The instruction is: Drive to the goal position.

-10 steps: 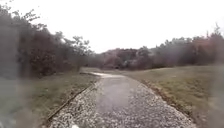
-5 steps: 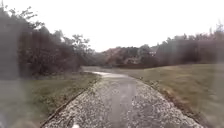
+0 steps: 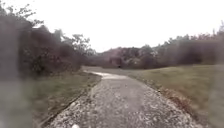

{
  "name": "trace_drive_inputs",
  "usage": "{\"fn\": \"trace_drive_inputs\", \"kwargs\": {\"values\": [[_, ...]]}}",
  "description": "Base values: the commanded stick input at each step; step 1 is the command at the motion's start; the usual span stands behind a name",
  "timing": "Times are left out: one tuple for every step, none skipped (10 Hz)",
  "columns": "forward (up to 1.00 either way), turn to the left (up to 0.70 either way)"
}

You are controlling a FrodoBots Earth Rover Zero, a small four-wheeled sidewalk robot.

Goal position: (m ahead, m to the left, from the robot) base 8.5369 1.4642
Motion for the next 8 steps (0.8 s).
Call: {"fn": "trace_drive_inputs", "kwargs": {"values": [[0.7, 0.0], [0.7, 0.0], [0.7, 0.0], [0.7, 0.0], [0.7, 0.0], [0.7, 0.0], [0.7, 0.0], [0.7, 0.0]]}}
